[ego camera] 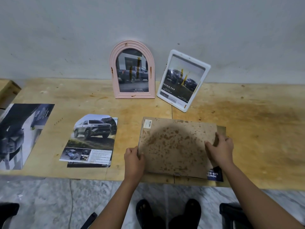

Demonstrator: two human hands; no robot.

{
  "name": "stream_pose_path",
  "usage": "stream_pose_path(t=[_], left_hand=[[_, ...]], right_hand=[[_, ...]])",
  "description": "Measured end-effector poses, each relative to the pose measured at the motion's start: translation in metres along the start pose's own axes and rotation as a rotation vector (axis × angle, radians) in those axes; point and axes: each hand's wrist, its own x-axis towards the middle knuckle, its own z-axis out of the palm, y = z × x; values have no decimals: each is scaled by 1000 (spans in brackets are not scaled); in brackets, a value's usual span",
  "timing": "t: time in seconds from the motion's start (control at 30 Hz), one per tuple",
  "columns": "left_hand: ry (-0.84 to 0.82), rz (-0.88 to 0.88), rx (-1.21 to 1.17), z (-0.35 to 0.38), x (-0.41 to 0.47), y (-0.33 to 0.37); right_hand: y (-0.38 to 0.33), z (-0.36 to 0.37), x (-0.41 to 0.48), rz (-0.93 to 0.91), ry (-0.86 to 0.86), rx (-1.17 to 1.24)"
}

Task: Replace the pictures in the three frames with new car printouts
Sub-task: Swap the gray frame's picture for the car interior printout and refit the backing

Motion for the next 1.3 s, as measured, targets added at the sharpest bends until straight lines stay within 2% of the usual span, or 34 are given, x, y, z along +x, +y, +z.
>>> stream_pose_path(t=[0.43,0.5,0.57,0.67,0.77,0.83,0.93,1.07,1.2,1.3], left_hand=[[-32,-65,-56,-7,10,1],[-25,-18,-23,-10,12,4],[-40,102,53,-13,17,11],[-167,304,228,-15,31,30],[-382,428,508,-12,55,46],[-507,451,645,-9,71,56],[-660,379,722,0,79,63],[-633,377,748,9,85,64],[-719,338,701,3,84,61],[-715,354,746,3,80,64]], right_hand=[[-5,-2,0,5,-45,-68],[-2,-3,0,4,-73,-65],[-1,-6,-2,-44,-96,-148],[-12,-8,-4,-240,-186,-332],[-41,-2,2,-389,-382,-568],[-56,8,6,-402,-470,-672],[-61,24,8,-323,-511,-664],[-56,25,4,-342,-467,-628],[-58,21,2,-366,-439,-661],[-57,21,0,-371,-419,-683]])
